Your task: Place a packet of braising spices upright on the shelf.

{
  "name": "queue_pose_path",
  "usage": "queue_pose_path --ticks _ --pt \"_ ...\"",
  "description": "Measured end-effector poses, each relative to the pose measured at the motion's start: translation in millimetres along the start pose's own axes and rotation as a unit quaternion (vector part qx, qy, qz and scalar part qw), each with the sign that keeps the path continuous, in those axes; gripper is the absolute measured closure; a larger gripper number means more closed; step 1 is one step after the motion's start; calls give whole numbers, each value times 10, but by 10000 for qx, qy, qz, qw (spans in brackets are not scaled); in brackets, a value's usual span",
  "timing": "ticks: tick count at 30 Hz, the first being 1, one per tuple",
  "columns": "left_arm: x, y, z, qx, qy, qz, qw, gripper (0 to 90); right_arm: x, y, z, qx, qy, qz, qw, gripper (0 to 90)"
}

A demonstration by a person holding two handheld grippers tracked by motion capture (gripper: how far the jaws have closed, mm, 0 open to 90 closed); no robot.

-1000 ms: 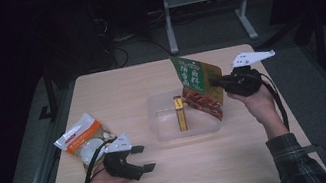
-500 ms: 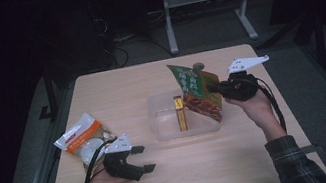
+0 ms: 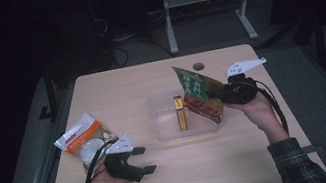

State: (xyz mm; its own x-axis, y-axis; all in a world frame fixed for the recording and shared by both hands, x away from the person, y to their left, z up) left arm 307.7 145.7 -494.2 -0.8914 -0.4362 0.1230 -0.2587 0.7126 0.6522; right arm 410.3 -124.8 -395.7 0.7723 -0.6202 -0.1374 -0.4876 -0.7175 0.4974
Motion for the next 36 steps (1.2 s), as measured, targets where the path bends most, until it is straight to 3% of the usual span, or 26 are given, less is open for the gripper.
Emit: queue_pose_path --ticks 7,13,26,30,36 --pt "13 -2 2 -26 -48 27 10000 208 -60 -17 50 -283 147 234 9992 594" --pt "20 -3 -9 19 6 62 10000 206 -53 76 109 -170 8 258 9995 465" --pt "13 6 19 -89 -15 124 9999 198 -47 305 360 -200 -83 257 9994 369" --pt "18 30 33 -95 21 97 9999 185 -73 361 489 -215 -56 310 9993 366" --pt "-12 70 24 -73 100 -51 9999 174 -174 357 760 -448 -58 178 9988 339"
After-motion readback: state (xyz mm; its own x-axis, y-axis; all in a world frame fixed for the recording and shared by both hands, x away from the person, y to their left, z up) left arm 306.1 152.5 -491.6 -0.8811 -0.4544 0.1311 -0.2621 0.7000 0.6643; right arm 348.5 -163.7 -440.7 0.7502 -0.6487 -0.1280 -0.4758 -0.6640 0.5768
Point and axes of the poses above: each handheld gripper's, and its own axes: y roughly backward along the jaws, z roughly out of its underside, x roughly to its right, the point moved 9 cm from there along -y, roughly forward along the jaws, and after that the axes turned 3 degrees about -z, right-handed, at the moved point
